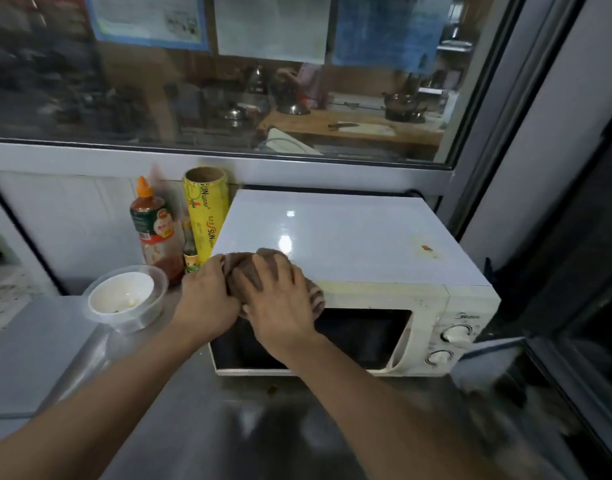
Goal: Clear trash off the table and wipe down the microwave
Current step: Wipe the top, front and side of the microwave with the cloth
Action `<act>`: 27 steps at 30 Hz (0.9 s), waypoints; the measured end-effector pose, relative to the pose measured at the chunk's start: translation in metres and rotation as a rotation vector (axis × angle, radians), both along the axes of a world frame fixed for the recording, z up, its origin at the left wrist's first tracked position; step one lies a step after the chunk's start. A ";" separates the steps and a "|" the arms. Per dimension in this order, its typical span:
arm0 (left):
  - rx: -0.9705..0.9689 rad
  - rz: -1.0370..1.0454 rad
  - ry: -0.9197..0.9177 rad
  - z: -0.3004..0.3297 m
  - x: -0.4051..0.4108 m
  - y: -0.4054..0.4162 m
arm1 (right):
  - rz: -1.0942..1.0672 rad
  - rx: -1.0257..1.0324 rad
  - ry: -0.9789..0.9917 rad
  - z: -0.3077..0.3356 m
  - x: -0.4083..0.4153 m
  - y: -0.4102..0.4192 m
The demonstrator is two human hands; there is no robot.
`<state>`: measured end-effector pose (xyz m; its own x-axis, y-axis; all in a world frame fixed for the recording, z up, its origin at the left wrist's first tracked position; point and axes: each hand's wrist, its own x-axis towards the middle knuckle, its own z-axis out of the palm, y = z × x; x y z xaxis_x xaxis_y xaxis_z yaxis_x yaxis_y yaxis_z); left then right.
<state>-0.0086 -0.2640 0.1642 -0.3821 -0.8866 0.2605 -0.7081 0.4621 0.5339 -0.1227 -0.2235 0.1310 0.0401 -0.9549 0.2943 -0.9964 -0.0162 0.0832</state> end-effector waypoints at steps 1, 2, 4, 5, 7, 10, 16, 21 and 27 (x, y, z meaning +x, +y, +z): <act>0.009 0.013 -0.001 0.000 -0.002 0.000 | 0.013 -0.009 0.004 -0.001 -0.002 -0.001; 0.021 0.015 -0.005 -0.002 -0.004 0.001 | 0.036 -0.021 0.007 -0.001 -0.008 -0.001; 0.059 0.047 -0.055 -0.006 -0.008 0.002 | 0.072 -0.026 0.031 -0.001 -0.030 0.005; 0.077 0.092 -0.117 -0.008 -0.010 0.004 | 0.070 -0.028 0.050 -0.001 -0.045 0.012; 0.082 0.171 -0.273 -0.010 -0.017 0.010 | 0.022 -0.047 0.072 -0.002 -0.078 0.030; 0.014 0.180 -0.352 -0.013 -0.033 0.022 | -0.042 -0.053 0.072 -0.001 -0.120 0.058; -0.008 0.063 -0.344 -0.015 -0.085 0.048 | -0.157 -0.051 0.031 0.007 -0.183 0.103; -0.039 0.013 -0.340 -0.018 -0.117 0.063 | -0.288 -0.061 -0.002 0.006 -0.242 0.139; -0.017 -0.015 -0.233 -0.009 -0.103 0.054 | -0.340 -0.009 -0.207 0.018 -0.254 0.095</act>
